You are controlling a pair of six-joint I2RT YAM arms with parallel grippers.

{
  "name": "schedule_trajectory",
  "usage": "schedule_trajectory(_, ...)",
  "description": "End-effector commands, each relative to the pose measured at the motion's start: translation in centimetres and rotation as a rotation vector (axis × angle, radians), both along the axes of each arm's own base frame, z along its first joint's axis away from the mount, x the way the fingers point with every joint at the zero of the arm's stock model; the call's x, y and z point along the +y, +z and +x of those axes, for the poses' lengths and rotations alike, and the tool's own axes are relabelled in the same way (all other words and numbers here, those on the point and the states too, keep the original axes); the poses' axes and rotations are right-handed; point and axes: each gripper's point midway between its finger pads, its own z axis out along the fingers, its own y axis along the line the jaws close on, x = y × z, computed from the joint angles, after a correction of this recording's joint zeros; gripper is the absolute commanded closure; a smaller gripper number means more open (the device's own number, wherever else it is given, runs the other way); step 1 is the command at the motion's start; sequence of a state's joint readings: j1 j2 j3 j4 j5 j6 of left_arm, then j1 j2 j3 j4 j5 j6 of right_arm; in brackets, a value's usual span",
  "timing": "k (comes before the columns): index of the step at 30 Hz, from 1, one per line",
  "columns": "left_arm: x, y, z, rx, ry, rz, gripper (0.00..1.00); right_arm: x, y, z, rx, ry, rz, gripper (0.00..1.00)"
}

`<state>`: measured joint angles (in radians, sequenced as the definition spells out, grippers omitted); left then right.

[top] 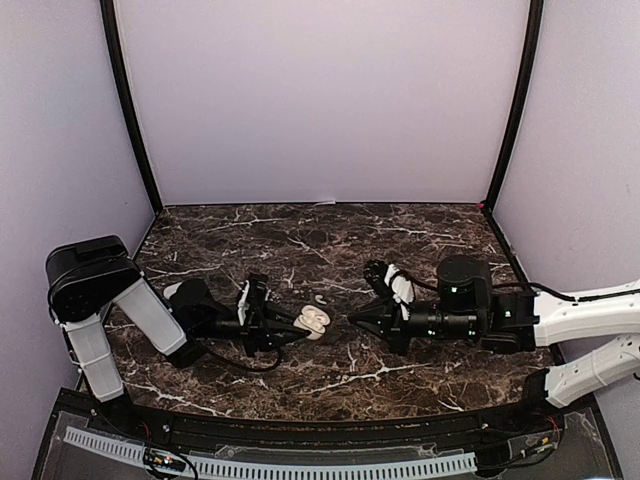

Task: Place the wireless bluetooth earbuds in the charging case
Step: Pick up the left earbud from the center of the board.

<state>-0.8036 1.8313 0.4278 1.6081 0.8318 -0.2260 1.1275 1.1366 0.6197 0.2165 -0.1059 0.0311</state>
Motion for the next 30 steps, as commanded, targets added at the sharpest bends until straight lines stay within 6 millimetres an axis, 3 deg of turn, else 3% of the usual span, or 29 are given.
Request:
schedule_trajectory(1, 3.4, 5.1, 1.5, -0.121, 0.131, -0.171, 1.00, -0.7, -2.1, 2.2, 0.091, -0.073, -0.066, 0.92)
schedule_trajectory(6, 6.3, 5.2, 2.2, -0.144, 0.211, -0.160, 1.00, 0.1, -4.8, 3.9, 0.165, -0.089, -0.203, 0.87)
schedule_trajectory(12, 8.1, 4.3, 1.4, -0.209, 0.242, -0.129, 1.00, 2.2, -6.0, 6.7, 0.166, -0.127, -0.277, 0.83)
schedule_trajectory(19, 8.7, 3.1, 0.0, -0.326, 0.216, -0.095, 1.00, 2.4, -8.4, 12.7, 0.292, -0.191, -0.348, 0.79)
schedule_trajectory(21, 8.8, 2.8, -0.3, -0.350, 0.215, -0.085, 1.00, 3.1, -8.2, 14.3, 0.308, -0.199, -0.354, 0.76)
schedule_trajectory(30, 9.3, 1.4, -1.4, -0.453, 0.198, -0.050, 1.00, 5.2, -11.5, 17.5, 0.339, -0.226, -0.452, 0.58)
